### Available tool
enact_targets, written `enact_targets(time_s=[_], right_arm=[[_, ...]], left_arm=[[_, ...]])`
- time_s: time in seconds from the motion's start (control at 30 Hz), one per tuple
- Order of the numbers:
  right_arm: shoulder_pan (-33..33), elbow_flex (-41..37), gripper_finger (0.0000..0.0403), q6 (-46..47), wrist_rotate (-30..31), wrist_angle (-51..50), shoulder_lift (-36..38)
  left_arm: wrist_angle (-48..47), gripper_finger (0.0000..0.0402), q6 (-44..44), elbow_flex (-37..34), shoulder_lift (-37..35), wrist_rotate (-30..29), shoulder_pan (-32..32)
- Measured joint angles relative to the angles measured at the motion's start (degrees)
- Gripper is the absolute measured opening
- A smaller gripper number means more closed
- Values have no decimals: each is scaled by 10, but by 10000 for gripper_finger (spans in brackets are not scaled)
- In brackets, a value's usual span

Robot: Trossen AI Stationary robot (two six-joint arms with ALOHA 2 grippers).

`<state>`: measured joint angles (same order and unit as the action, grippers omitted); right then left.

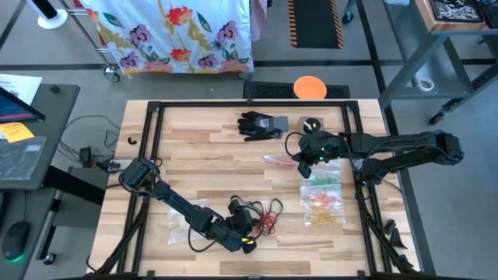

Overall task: Sort rubber bands
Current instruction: Put the red rubber band into the transparent zip bag

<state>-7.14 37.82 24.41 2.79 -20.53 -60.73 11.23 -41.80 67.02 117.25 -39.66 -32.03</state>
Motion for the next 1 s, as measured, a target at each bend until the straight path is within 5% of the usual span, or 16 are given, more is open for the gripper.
enact_targets(time_s=[0.43,0.8,1.0], right_arm=[[0,0,11,1,0,0,0],[0,0,11,1,0,3,0],[0,0,11,69,0,6,0]], left_arm=[[27,2,15,-1,-12,0,3],[77,2,184,0,-166,-129,5],[94,2,243,0,-214,-108,50]])
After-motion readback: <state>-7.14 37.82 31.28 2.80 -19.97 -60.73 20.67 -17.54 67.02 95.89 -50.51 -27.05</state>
